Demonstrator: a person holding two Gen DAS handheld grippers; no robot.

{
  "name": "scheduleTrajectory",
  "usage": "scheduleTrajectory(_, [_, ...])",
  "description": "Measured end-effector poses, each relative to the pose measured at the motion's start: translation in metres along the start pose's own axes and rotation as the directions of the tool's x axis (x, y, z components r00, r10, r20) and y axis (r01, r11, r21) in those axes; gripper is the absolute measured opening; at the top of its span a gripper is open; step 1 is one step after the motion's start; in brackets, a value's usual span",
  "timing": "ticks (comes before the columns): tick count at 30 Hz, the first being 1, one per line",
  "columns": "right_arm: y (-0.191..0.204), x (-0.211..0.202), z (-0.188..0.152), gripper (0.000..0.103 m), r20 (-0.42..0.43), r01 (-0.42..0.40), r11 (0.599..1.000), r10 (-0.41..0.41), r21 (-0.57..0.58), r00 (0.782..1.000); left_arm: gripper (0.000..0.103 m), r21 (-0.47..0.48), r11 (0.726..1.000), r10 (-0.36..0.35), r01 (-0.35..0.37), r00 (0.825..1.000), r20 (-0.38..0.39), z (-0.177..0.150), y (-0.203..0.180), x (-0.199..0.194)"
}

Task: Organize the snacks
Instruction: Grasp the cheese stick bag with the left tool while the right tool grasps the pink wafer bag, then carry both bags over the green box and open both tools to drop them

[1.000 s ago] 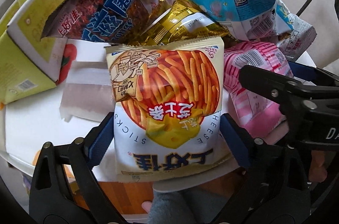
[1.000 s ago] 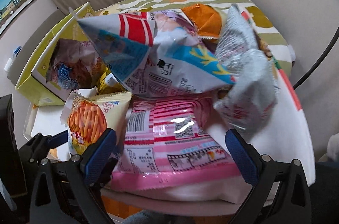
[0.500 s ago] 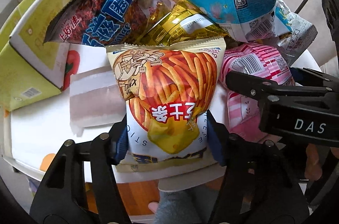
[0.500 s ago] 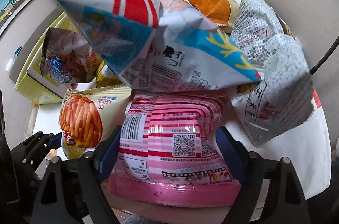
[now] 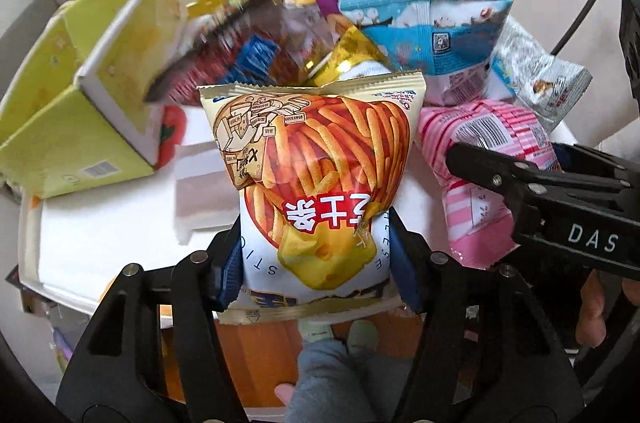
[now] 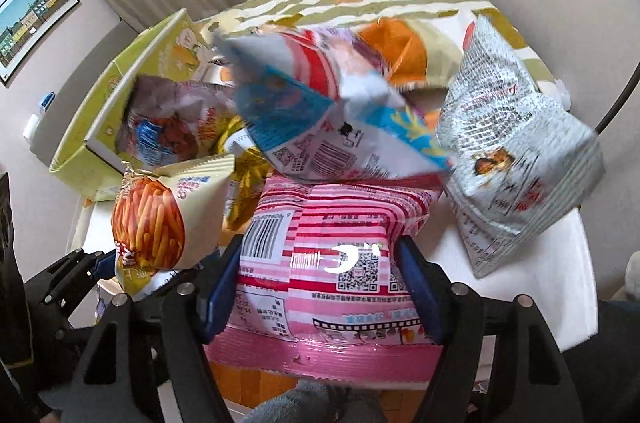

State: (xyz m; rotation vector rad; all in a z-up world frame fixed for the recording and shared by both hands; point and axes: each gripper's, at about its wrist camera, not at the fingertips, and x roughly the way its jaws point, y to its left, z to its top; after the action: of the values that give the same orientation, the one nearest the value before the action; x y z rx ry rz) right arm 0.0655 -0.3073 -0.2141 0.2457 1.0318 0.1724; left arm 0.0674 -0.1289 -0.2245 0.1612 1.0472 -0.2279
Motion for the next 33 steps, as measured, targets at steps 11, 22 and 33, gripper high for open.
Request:
scheduleTrajectory(11, [0.038,-0.058,-0.012,0.069,0.072,-0.025,0.995,0.032,-0.095,0.997,0.057,-0.064,0.997,0.055,-0.048,0.992,0.112,-0.017,0.014,-0.087])
scheduleTrajectory(22, [0.099,-0.082,0.019,0.070,0.132,-0.055,0.982,0.080,-0.182,0.988,0.057,-0.246,0.963,0.164,-0.113,0.966,0.198,-0.019,0.102,-0.148])
scheduleTrajectory(33, [0.207,-0.047,0.085,0.070,0.182,-0.105,0.963,0.153,-0.247,0.971,0.057,-0.301,0.945,0.190,-0.125,0.962,0.198,0.048,0.244,-0.138])
